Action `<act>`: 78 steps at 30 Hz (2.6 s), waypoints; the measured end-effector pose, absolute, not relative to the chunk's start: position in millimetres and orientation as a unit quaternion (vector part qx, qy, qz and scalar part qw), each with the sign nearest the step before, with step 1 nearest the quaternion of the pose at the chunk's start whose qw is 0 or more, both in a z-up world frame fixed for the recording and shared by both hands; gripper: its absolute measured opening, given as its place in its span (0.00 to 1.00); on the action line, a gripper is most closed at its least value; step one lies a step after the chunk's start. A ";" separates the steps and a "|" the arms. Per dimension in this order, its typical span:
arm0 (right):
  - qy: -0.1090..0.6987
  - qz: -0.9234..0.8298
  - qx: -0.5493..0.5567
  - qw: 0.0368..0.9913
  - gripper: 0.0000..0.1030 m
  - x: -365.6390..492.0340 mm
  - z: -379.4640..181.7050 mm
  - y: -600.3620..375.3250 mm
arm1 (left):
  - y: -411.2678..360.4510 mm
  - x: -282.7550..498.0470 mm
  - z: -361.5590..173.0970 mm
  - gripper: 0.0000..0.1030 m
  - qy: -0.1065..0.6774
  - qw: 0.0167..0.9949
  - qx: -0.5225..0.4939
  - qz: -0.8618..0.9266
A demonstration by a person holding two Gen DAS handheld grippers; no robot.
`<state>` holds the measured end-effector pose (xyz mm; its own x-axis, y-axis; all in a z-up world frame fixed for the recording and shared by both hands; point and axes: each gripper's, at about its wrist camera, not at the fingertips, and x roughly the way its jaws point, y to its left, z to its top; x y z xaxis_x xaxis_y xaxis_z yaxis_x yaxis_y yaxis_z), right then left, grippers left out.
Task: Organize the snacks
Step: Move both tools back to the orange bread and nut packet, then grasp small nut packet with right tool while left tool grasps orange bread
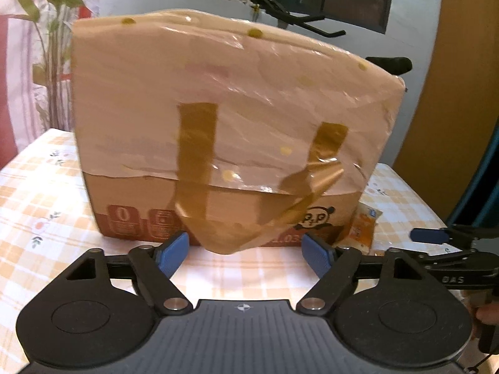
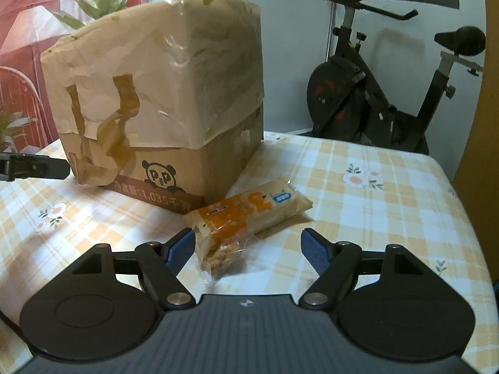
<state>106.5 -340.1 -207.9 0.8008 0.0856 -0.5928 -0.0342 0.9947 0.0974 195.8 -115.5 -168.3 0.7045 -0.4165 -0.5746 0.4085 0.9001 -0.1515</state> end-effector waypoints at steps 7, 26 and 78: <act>0.339 0.044 0.060 0.938 0.73 120.7 -222.4 -333.9 | -129.6 201.6 -174.9 0.70 0.321 0.914 -0.008 -0.247; 0.355 -0.002 0.090 0.931 0.42 112.0 -227.0 -353.1 | -146.0 204.2 -186.9 0.67 0.334 0.904 -0.006 -0.267; 0.323 -0.050 0.120 0.937 0.18 90.5 -233.5 -396.5 | -289.3 211.2 -213.4 0.57 0.341 0.879 0.073 -0.325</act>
